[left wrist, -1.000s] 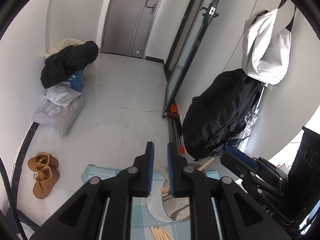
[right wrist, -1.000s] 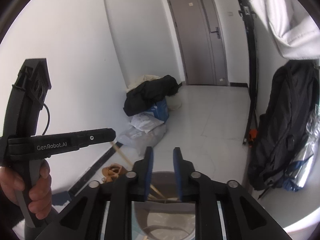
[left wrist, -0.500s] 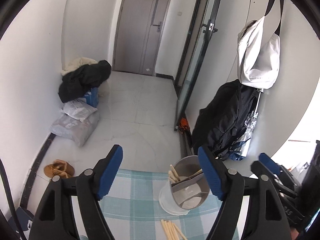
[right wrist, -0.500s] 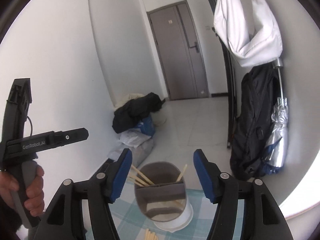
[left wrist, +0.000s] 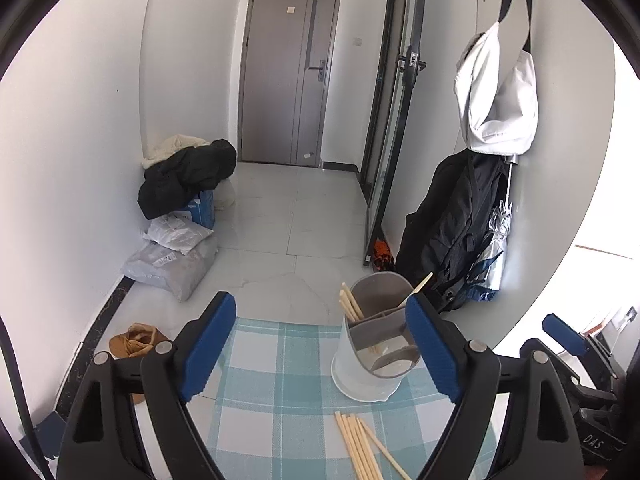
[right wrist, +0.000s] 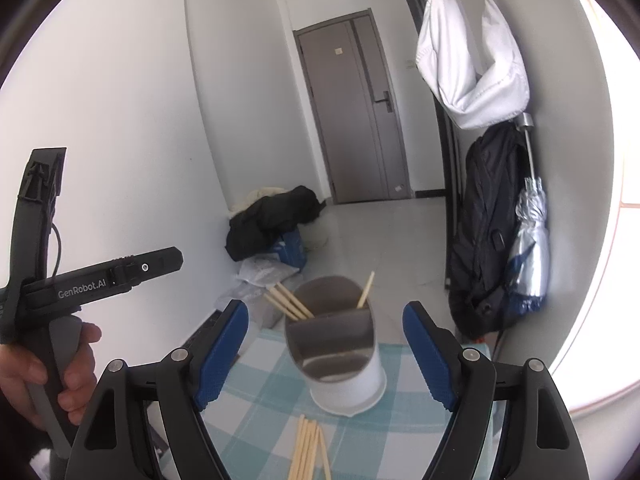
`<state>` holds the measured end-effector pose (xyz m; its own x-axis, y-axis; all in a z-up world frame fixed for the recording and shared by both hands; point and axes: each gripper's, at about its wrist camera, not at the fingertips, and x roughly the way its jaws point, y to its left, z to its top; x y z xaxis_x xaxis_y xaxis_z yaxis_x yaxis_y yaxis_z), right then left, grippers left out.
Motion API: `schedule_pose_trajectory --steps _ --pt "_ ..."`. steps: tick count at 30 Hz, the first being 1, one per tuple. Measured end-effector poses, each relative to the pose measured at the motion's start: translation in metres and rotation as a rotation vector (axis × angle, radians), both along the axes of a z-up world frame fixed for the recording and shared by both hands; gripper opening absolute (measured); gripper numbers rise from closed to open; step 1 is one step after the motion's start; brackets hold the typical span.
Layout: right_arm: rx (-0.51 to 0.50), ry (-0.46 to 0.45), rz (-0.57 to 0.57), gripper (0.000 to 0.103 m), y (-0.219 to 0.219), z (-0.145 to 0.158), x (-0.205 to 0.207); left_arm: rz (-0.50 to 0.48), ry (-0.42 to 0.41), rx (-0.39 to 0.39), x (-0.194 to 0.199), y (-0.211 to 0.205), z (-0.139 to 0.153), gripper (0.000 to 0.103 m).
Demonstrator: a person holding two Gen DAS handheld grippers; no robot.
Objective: Organize utensils
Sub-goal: 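Withdraw both open grippers up from the holder, then lower the right gripper to the chopstick pile and grasp one chopstick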
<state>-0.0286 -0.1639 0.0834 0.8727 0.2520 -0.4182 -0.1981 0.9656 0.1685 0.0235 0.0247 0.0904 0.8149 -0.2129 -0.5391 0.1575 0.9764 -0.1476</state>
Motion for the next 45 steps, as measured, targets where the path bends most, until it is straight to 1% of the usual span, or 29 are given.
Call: schedule_pose_trajectory --steps 7,13,17,19,23,26,28,31,33,36,37,38,39,41,45 --pt "-0.032 0.013 -0.033 0.08 -0.001 -0.017 -0.022 0.0 -0.013 0.028 -0.018 -0.004 -0.017 0.085" --pt "-0.049 0.047 -0.052 0.08 0.0 -0.038 -0.031 0.001 -0.005 0.02 -0.025 -0.003 -0.039 0.086" --pt "-0.055 0.096 -0.07 0.08 -0.001 -0.057 -0.033 0.01 0.043 0.034 -0.023 -0.006 -0.065 0.086" --pt "-0.078 0.116 -0.08 0.08 0.0 -0.065 -0.033 0.03 0.082 0.065 -0.021 -0.009 -0.077 0.086" --pt "-0.086 0.15 -0.09 0.08 -0.004 -0.078 -0.027 0.041 0.129 0.073 -0.017 -0.008 -0.09 0.086" --pt "-0.087 0.192 -0.097 0.08 -0.006 -0.09 -0.021 0.04 0.144 0.086 -0.017 -0.006 -0.101 0.086" --pt "-0.09 0.234 -0.088 0.08 -0.004 -0.1 -0.016 0.036 0.17 0.086 -0.017 -0.004 -0.11 0.086" --pt "-0.111 0.297 -0.072 0.08 0.001 -0.116 -0.008 0.017 0.251 0.054 -0.01 -0.001 -0.122 0.086" --pt "-0.137 0.336 -0.058 0.08 0.006 -0.126 -0.002 0.01 0.268 0.04 -0.006 0.001 -0.125 0.086" --pt "-0.164 0.379 -0.035 0.079 0.012 -0.138 0.004 0.017 0.28 0.042 0.0 0.004 -0.126 0.086" --pt "-0.173 0.401 -0.023 0.078 0.014 -0.142 0.008 0.023 0.288 0.041 0.002 0.006 -0.127 0.086" --pt "-0.173 0.419 -0.01 0.073 0.016 -0.146 0.01 0.031 0.3 0.046 0.005 0.008 -0.128 0.086" --pt "-0.171 0.447 0.018 0.071 0.019 -0.15 0.016 0.044 0.316 0.045 0.008 0.013 -0.129 0.086" --pt "-0.201 0.476 0.052 0.063 0.026 -0.154 0.024 0.056 0.332 0.015 0.013 0.02 -0.13 0.086" --pt "-0.315 0.524 0.12 0.062 0.043 -0.169 0.041 0.092 0.334 -0.023 0.018 0.032 -0.127 0.086"
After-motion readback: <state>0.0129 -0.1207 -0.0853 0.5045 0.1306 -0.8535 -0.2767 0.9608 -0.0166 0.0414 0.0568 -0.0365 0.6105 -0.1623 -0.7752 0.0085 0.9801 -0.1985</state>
